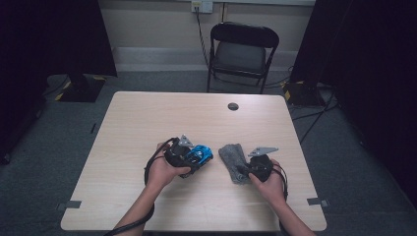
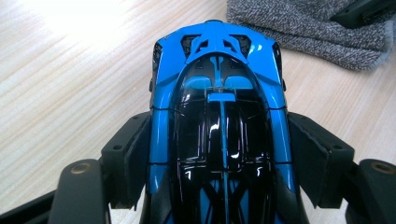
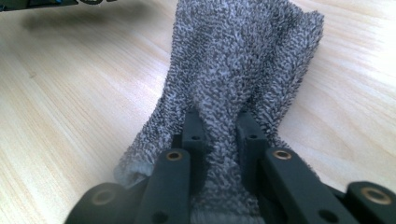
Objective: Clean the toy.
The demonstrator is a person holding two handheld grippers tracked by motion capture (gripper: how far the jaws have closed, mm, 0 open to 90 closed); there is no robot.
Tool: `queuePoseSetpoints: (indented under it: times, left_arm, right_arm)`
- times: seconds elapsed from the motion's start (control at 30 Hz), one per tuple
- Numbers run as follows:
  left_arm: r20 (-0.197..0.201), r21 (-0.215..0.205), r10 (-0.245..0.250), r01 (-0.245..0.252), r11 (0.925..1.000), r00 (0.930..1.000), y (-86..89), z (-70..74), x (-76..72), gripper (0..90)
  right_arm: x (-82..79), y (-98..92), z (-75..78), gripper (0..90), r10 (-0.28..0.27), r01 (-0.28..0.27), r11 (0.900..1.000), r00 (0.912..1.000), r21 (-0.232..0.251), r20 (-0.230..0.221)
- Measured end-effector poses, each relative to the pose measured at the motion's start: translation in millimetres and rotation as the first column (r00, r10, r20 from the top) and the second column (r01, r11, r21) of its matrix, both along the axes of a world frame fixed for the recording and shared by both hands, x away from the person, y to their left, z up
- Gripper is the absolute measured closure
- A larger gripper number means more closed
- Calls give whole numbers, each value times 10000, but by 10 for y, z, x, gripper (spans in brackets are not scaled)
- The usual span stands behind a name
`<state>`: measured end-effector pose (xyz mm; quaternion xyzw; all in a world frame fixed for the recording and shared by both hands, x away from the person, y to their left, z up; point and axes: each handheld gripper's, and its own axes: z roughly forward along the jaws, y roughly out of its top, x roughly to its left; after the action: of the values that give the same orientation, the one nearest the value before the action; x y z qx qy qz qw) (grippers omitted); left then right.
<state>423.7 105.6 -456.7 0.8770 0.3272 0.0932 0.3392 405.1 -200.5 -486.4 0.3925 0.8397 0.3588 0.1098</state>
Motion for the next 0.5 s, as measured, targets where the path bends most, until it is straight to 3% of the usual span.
queuePoseSetpoints:
  times: [0.03, 0.07, 0.1, 0.13, 0.17, 0.2, 0.3, 0.33, 0.4, 0.5]
  left_arm:
    - [0, 0, 0, 0, 10000, 10000, 0, 0, 0, 283]
    - [-19, -1, 61, -61, 10000, 10000, 6, -10, -1, 283]
    - [-19, -1, 61, -61, 10000, 10000, 6, -10, -1, 283]
    - [27, 60, 51, -51, 10000, 10000, 12, -17, -6, 283]
    - [-40, 105, -15, 16, 9999, 10000, 22, -14, -5, 283]
    - [1, 74, 26, -26, 10000, 10000, 27, -24, -16, 283]
    - [-23, 19, 57, -57, 10000, 10000, 44, -20, -19, 283]
    - [-28, -69, 137, -138, 9999, 9999, 62, -15, -20, 283]
    - [16, -38, 100, -100, 9999, 9999, 71, 0, -25, 283]
    - [100, -105, 121, -120, 9999, 9999, 58, 1, -37, 283]
  right_arm:
    - [0, 0, 0, 766, 0, 0, 10000, 10000, 0, 0]
    - [6, -12, 11, 682, -53, 53, 10000, 10000, -36, -40]
    - [6, -12, 11, 682, -53, 53, 10000, 10000, -36, -40]
    - [0, -20, 29, 537, -439, 439, 9990, 9990, -4, 35]
    - [0, -20, 29, 537, -439, 439, 9990, 9990, -4, 35]
    - [-27, -17, 53, 477, -663, 662, 9978, 9978, 88, 73]
    - [-63, 4, 72, 463, -559, 558, 9984, 9984, 57, 82]
    - [-114, 37, 70, 399, -601, 603, 9981, 9981, -117, 162]
    - [-156, 54, 29, 366, -804, 809, 9962, 9966, -312, 159]
    - [-164, 56, -10, 363, -862, 868, 9958, 9961, -284, 199]
